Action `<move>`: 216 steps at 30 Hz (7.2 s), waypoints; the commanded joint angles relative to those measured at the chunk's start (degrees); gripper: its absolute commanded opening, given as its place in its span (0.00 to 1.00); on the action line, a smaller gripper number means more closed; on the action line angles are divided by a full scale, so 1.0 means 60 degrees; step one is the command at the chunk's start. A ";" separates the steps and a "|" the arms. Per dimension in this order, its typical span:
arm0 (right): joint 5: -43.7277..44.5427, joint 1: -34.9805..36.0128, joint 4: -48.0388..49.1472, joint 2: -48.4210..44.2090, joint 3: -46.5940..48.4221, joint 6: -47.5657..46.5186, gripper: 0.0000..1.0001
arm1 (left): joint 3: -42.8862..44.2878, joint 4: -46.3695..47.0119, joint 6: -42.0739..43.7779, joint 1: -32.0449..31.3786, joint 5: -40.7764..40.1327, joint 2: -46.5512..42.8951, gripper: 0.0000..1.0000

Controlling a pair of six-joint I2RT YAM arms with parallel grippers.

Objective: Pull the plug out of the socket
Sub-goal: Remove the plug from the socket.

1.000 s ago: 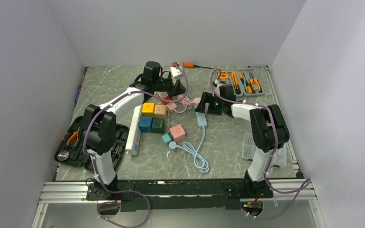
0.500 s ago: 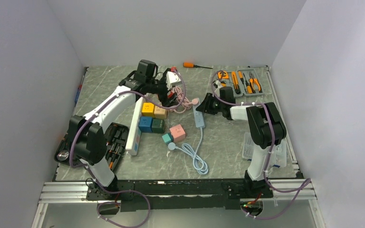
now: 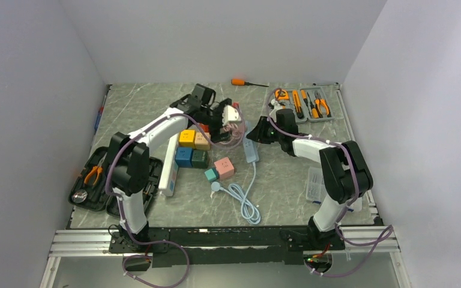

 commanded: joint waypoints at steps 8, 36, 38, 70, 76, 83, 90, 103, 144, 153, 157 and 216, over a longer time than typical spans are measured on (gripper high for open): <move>0.0194 0.0265 0.0051 -0.1676 -0.0093 -0.0700 0.00 | 0.0532 0.1024 0.1549 -0.0850 0.0009 0.1352 0.99; 0.0974 0.1284 0.1588 -0.4699 -0.1532 -0.3365 0.00 | 0.4789 -0.6675 0.4623 -0.0367 0.3245 0.2755 0.99; 0.1105 0.1470 0.1739 -0.4974 -0.1687 -0.3702 0.00 | 0.4741 -0.6448 0.4447 -0.0319 0.3244 0.2760 0.99; 0.2219 0.1874 0.1858 -0.4807 -0.1006 -0.4548 0.03 | 0.6162 -0.8366 0.4219 0.0236 0.4644 0.3273 0.39; 0.0583 0.1873 0.0344 -0.3797 0.0030 -0.4653 0.78 | 0.6072 -0.7021 0.2809 0.0461 0.5399 0.2734 0.35; 0.0621 0.1805 -0.0725 -0.3125 0.0417 -0.5348 0.85 | 0.5737 -0.6978 0.3020 0.0595 0.5474 0.2375 0.35; 0.2367 0.0857 -0.1450 -0.3295 -0.0442 -0.3950 0.86 | 0.5563 -0.7500 0.3862 0.0600 0.5203 0.2362 0.36; -0.1946 -0.1104 -0.0314 -0.1130 -0.0980 -0.2114 1.00 | 0.5284 -0.7888 0.4448 0.0599 0.5047 0.2019 0.40; -0.3376 0.0201 0.1327 -0.3356 0.0502 -0.4036 0.00 | 0.4651 -0.3255 0.0732 0.0527 0.4957 0.2436 0.99; -0.3032 0.0492 0.0864 -0.3768 0.0551 -0.4404 0.00 | 0.4636 -0.3311 0.0672 0.0864 0.5157 0.2072 0.99; -0.2843 0.0491 0.1178 -0.4032 0.0477 -0.4383 0.00 | 0.5399 -0.6199 0.2543 0.0770 0.5318 0.2553 0.99; -0.0744 0.0277 0.2958 -0.1436 0.0890 -0.3609 0.00 | 0.4480 -1.0396 0.7240 0.0616 0.6023 0.1819 0.00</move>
